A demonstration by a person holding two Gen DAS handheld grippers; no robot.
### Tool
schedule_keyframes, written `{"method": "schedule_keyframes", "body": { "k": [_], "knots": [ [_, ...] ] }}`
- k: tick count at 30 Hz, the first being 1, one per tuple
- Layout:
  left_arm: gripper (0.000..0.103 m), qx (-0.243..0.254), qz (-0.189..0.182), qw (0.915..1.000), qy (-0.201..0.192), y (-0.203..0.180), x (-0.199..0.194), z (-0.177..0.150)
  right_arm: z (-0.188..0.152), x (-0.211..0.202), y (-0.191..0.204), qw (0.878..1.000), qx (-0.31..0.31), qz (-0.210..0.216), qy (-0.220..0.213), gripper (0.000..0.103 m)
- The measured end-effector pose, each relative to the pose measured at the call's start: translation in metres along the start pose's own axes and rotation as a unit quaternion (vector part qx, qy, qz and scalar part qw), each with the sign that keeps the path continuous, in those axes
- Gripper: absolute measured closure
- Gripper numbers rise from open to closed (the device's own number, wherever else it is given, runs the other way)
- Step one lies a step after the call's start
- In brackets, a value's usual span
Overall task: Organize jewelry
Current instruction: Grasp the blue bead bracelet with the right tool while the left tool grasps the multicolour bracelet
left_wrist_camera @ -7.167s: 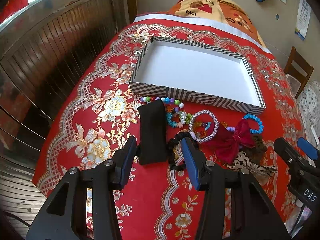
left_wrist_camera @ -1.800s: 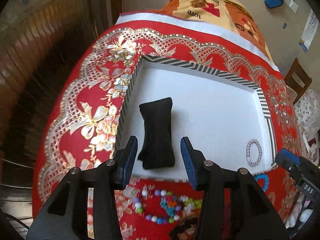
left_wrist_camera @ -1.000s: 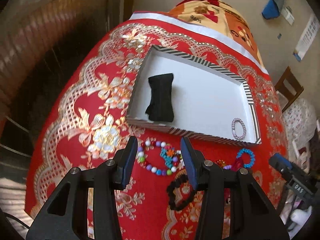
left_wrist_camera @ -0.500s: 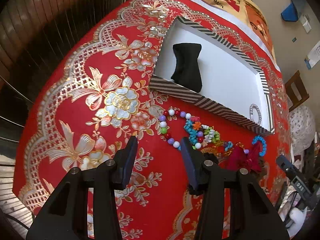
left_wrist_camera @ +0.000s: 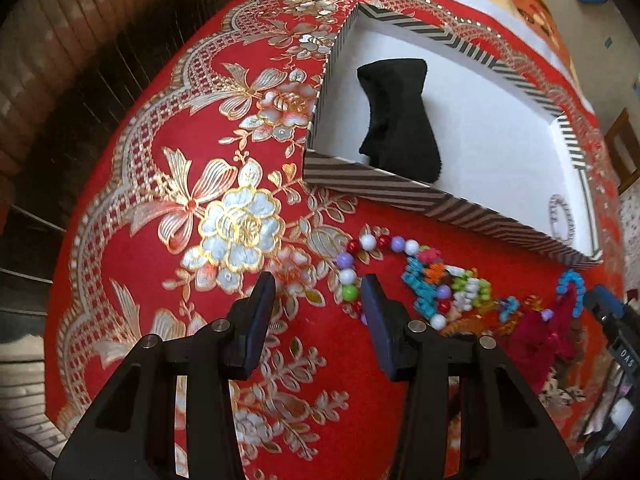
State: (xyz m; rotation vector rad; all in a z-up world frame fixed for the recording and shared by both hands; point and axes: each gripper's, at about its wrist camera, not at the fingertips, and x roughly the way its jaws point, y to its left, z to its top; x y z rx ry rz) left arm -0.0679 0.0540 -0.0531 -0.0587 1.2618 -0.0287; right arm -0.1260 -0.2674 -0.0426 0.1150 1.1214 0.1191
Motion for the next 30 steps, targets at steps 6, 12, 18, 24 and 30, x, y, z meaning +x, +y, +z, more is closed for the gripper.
{"method": "schedule_keyframes", "body": {
  "k": [6, 12, 18, 24, 30],
  "knots": [
    [0.059, 0.018, 0.021, 0.9996, -0.003, -0.008, 0.008, 0.007, 0.005, 0.017, 0.001, 1.000, -0.012, -0.011, 0.009, 0.062],
    [0.094, 0.035, 0.011, 0.9991, -0.022, -0.015, 0.010, 0.009, 0.007, 0.022, 0.006, 0.999, -0.032, -0.033, -0.006, 0.088],
    [0.095, 0.013, -0.043, 0.9989, -0.015, -0.010, -0.005, 0.016, 0.006, 0.011, 0.006, 0.999, -0.028, -0.019, -0.023, 0.095],
    [0.095, 0.011, -0.065, 0.9963, -0.056, -0.007, -0.051, 0.020, 0.010, -0.028, 0.015, 0.997, -0.036, 0.001, -0.065, 0.095],
    [0.095, 0.021, -0.072, 0.9934, -0.087, -0.012, -0.092, 0.016, 0.012, -0.060, 0.026, 0.994, -0.051, 0.008, -0.097, 0.095]
  ]
}}
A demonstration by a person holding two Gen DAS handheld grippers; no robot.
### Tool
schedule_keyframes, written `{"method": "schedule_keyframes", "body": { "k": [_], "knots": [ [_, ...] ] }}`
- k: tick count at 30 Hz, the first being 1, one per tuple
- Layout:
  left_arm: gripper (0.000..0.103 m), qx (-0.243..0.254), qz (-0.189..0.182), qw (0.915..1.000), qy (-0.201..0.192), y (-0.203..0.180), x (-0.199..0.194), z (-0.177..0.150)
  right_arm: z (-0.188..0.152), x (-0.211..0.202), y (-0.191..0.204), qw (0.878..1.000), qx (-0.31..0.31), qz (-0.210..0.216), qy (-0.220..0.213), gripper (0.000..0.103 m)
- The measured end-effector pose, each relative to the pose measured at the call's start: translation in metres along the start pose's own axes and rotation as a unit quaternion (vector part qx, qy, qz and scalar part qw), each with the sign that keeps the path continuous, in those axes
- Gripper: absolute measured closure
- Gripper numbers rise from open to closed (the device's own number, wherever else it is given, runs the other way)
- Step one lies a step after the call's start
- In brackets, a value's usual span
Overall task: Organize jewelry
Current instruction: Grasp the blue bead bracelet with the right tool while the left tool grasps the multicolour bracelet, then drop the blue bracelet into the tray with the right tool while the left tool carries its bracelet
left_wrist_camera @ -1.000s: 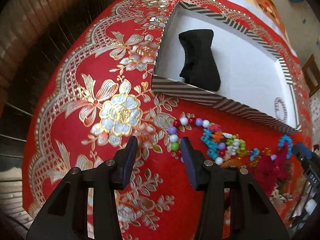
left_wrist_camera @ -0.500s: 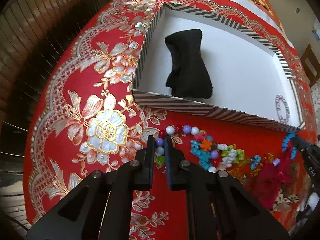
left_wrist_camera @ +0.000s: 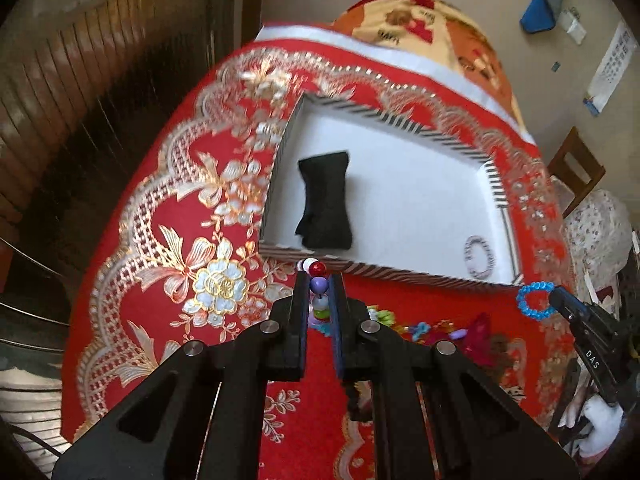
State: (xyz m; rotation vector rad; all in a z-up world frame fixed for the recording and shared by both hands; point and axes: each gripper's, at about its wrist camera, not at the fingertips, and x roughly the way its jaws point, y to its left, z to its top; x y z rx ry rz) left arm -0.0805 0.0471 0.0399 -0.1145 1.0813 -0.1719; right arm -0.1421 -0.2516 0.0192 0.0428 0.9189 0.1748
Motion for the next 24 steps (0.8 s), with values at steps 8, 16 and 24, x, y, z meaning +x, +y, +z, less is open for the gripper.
{"method": "schedule_keyframes", "body": {
  "k": [8, 16, 24],
  "knots": [
    [0.095, 0.018, 0.001, 0.9995, -0.026, -0.015, -0.026, 0.006, 0.010, -0.031, 0.005, 0.999, 0.002, 0.024, -0.025, 0.095],
    [0.095, 0.040, 0.008, 0.9984, -0.038, -0.030, -0.030, 0.015, 0.018, -0.043, 0.009, 0.999, -0.007, 0.021, -0.034, 0.095],
    [0.095, 0.057, 0.015, 0.9976, -0.036, -0.045, -0.013, 0.033, 0.036, -0.034, 0.013, 0.999, -0.015, 0.021, -0.038, 0.095]
  ]
}}
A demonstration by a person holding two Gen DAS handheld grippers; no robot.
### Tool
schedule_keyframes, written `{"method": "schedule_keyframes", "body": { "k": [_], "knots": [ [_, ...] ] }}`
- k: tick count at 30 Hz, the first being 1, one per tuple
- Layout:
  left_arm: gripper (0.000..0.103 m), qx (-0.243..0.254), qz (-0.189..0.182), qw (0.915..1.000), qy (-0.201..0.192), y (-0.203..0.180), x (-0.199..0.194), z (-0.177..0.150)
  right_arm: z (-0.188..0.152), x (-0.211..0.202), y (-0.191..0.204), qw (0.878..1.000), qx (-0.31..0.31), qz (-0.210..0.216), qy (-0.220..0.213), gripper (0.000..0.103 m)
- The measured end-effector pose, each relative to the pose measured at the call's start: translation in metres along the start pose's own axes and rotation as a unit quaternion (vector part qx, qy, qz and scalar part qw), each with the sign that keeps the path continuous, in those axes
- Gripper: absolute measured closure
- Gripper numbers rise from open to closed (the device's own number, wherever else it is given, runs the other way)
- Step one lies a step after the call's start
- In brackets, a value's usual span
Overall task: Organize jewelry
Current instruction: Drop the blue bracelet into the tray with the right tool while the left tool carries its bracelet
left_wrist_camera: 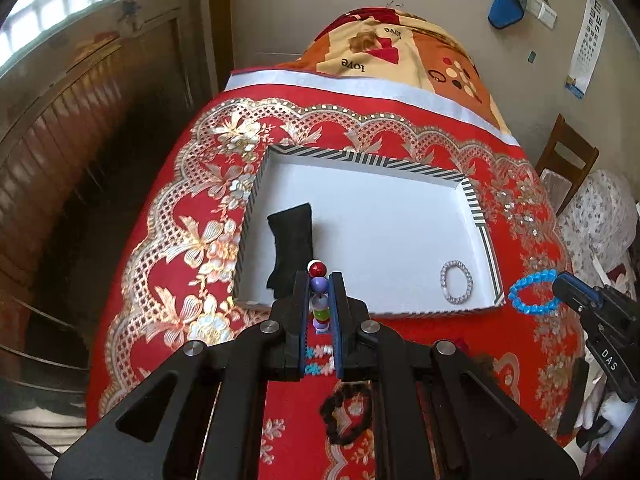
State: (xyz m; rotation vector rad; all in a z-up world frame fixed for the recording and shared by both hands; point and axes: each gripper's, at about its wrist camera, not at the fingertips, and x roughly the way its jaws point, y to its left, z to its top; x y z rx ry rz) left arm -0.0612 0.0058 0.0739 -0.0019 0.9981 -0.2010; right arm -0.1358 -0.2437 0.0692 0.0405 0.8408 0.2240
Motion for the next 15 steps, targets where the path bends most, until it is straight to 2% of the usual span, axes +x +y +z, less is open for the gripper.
{"method": "schedule_keyframes", "body": {
  "k": [15],
  "knots": [
    [0.095, 0.030, 0.005, 0.9993, 0.019, -0.016, 0.059, 0.049, 0.040, 0.057, -0.005, 1.000, 0.003, 0.000, 0.021, 0.095]
  ]
}}
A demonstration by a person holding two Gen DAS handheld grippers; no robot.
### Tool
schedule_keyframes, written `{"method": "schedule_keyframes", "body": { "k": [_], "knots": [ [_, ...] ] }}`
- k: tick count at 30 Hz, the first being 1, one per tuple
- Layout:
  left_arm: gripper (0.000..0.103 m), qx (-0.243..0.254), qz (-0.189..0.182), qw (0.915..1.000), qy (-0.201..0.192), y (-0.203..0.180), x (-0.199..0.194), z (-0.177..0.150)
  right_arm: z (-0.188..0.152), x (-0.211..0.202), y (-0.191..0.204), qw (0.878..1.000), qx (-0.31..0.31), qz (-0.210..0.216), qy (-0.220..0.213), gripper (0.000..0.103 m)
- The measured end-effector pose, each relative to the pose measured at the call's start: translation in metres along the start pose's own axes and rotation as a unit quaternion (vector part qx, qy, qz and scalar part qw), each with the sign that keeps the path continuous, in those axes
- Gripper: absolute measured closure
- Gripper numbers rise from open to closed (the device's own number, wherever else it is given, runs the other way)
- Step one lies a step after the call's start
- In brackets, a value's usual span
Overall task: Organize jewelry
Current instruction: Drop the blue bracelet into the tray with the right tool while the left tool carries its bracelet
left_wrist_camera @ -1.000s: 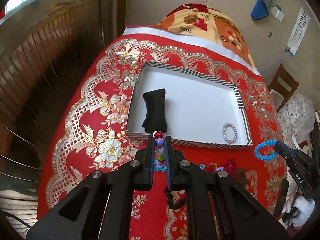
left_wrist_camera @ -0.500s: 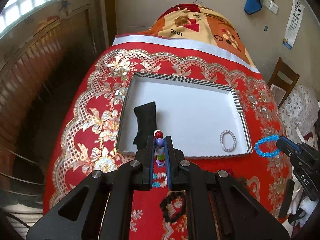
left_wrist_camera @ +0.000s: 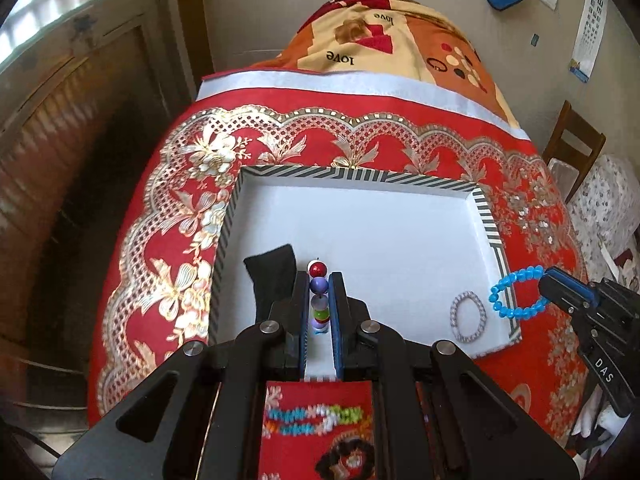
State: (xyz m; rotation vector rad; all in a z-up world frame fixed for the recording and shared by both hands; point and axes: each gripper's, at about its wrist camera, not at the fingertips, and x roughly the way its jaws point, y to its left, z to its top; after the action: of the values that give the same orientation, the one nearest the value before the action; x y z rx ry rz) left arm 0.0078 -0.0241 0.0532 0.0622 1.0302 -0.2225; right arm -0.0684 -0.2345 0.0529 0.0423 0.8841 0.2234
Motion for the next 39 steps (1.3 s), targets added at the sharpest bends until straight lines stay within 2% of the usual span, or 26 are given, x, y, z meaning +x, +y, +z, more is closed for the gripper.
{"method": "schedule_keyframes", "body": {
  "k": [11, 16, 20, 26, 35, 37, 38, 39],
  "knots": [
    [0.095, -0.003, -0.007, 0.9997, 0.023, -0.001, 0.048, 0.035, 0.025, 0.046, -0.010, 0.999, 0.017, 0.014, 0.024, 0.095],
    [0.095, -0.026, -0.004, 0.9988, 0.042, 0.012, 0.077, 0.050, 0.032, 0.073, -0.018, 0.998, 0.032, 0.037, 0.048, 0.095],
    [0.095, -0.051, 0.010, 0.9972, 0.053, 0.033, 0.099, 0.057, 0.036, 0.097, -0.031, 0.996, 0.046, 0.036, 0.069, 0.095],
    [0.095, -0.087, 0.034, 0.9937, 0.062, 0.062, 0.118, 0.059, 0.034, 0.130, -0.061, 0.992, 0.074, 0.002, 0.099, 0.095],
    [0.095, -0.098, 0.049, 0.9916, 0.069, 0.075, 0.132, 0.053, 0.027, 0.153, -0.058, 0.992, 0.040, -0.034, 0.119, 0.095],
    [0.092, -0.100, 0.039, 0.9921, 0.066, 0.076, 0.131, 0.052, 0.025, 0.155, -0.056, 0.991, 0.035, -0.034, 0.126, 0.091],
    [0.087, -0.103, 0.032, 0.9921, 0.064, 0.077, 0.131, 0.052, 0.024, 0.157, -0.054, 0.991, 0.036, -0.032, 0.127, 0.083],
    [0.076, -0.108, 0.027, 0.9919, 0.062, 0.079, 0.130, 0.051, 0.024, 0.155, -0.054, 0.991, 0.038, -0.028, 0.123, 0.072]
  ]
}}
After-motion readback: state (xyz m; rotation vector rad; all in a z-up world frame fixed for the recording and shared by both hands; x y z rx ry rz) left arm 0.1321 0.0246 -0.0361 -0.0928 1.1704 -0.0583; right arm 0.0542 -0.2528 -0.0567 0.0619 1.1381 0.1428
